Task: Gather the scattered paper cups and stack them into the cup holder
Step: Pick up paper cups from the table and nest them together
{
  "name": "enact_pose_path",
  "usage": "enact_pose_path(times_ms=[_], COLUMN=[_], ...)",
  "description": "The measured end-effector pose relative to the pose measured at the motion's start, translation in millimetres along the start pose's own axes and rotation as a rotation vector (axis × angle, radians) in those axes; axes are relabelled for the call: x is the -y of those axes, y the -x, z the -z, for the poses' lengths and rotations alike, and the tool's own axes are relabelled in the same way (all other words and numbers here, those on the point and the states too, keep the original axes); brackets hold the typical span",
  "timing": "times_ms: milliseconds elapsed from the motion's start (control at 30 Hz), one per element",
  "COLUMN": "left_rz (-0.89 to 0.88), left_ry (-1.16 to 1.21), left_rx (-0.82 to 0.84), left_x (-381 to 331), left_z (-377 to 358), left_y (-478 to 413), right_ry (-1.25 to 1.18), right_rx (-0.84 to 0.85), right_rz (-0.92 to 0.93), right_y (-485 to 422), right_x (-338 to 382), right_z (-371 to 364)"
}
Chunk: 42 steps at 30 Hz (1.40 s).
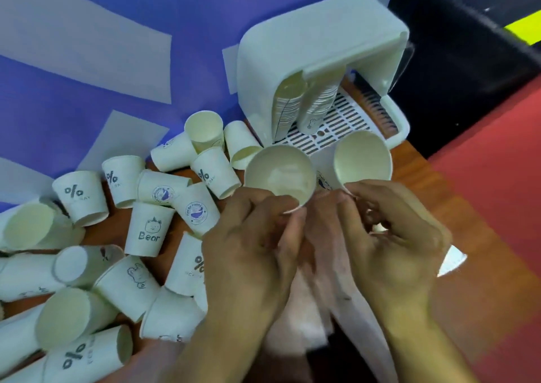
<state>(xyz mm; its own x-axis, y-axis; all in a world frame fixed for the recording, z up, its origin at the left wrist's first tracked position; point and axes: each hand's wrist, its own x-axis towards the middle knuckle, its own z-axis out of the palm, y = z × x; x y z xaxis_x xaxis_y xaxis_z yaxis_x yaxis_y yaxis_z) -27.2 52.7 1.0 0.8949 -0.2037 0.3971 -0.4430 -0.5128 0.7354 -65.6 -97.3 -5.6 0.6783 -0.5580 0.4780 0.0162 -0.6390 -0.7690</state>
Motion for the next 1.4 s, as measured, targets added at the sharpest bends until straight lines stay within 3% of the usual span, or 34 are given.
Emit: enact_pose_path(times_ms=[100,400,933,1400], left_rz=[-0.01,0.08,0.177,0.072], left_ry=[-0.015,-0.066,-0.344,-0.496], left_rx=[0.025,0.112,0.304,0.351], left_x=[-9.0,-1.5,31.0,36.0], left_z=[-26.7,-90.0,-131.3,-136.5], left_y=[-20.4,-49.1,-56.4,-59.1], right_ry=[0.123,0.128,0.287,0.261], right_rx=[-0.023,0.098,0.424,0.38], right_rz=[0.034,-0.001,-0.033,-0.167], right_y=[-13.9,-68.9,-80.7,-75.6], right_x=[-14.5,-71.0,-123.3,-118.7], right_z=[3.8,-9.5,-42.8,-39.6])
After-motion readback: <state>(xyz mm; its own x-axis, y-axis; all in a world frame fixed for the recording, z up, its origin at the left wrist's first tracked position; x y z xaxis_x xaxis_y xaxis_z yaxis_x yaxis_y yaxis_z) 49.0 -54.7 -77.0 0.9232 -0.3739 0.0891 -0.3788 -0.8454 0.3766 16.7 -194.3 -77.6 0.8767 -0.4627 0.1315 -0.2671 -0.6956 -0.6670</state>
